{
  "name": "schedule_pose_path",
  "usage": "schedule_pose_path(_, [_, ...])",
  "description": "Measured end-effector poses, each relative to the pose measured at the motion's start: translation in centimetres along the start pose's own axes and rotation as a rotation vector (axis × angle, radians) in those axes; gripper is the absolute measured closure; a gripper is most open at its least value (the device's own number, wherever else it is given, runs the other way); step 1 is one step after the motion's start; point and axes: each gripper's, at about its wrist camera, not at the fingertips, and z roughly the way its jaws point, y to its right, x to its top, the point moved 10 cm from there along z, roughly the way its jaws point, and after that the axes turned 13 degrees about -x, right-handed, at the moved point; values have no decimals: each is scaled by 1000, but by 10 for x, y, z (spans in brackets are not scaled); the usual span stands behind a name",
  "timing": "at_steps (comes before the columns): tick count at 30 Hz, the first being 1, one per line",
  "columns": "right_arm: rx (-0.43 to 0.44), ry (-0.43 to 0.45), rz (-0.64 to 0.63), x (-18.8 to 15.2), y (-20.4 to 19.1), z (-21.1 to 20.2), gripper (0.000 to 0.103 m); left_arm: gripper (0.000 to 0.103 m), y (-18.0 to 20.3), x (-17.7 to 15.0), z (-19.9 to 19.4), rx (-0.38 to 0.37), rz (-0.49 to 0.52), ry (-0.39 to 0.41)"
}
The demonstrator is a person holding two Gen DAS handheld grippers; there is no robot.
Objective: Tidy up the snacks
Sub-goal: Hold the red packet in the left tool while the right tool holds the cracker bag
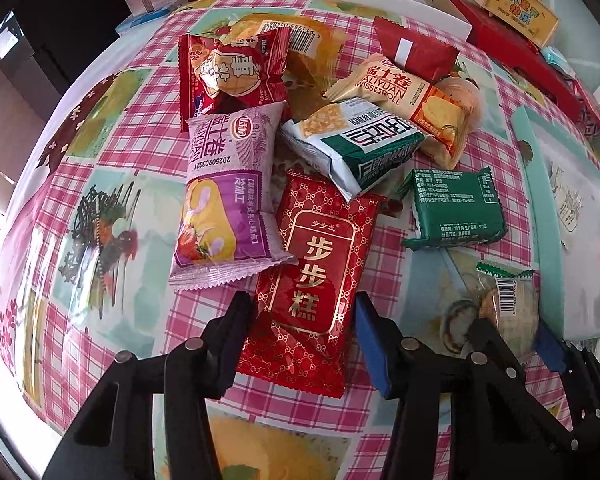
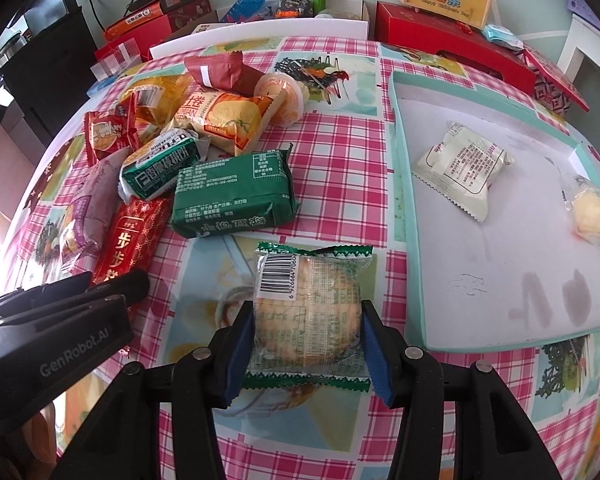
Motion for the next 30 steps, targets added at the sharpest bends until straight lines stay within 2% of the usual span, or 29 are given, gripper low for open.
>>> schedule_pose_path(13, [-9,-13,2,-14,2,-7,50,50,-12,-15,-7,-8,-22,-7])
schedule_pose_path(30, [24,-31,38,-22,7,-19,50,52,-25,-35,-29,-82,-61,0])
